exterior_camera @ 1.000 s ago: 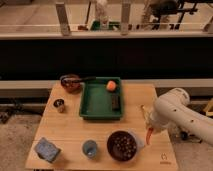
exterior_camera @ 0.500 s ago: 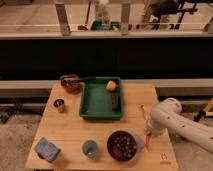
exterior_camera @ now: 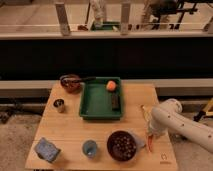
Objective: Place pepper in table surface
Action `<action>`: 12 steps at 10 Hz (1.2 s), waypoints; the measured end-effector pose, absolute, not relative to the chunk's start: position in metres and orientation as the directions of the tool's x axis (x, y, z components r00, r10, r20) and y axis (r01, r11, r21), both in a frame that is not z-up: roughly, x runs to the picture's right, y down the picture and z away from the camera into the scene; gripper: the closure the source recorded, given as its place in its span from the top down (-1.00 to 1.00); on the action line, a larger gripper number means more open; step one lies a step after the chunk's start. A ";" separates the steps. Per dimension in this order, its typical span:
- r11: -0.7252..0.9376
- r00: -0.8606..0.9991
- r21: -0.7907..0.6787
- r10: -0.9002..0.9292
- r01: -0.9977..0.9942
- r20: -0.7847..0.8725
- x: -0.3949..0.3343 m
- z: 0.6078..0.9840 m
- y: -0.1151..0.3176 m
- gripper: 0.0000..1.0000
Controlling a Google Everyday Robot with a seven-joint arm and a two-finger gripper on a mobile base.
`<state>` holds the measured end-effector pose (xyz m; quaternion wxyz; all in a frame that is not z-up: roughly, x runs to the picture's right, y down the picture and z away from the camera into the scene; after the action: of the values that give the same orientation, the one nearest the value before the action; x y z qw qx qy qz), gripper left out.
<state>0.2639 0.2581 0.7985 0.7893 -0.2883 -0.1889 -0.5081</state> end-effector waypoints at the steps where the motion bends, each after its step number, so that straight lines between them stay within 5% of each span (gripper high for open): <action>1: 0.305 0.407 -0.270 -0.692 0.913 0.597 0.265 0.799 0.259 0.18; 4: 0.334 0.426 -0.265 -0.677 0.904 0.599 0.268 0.798 0.258 0.60; 12: 0.468 0.538 -0.273 -0.653 0.840 0.534 0.271 0.789 0.239 0.60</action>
<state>0.2712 0.2389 0.7895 0.8376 -0.2594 -0.1807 -0.4456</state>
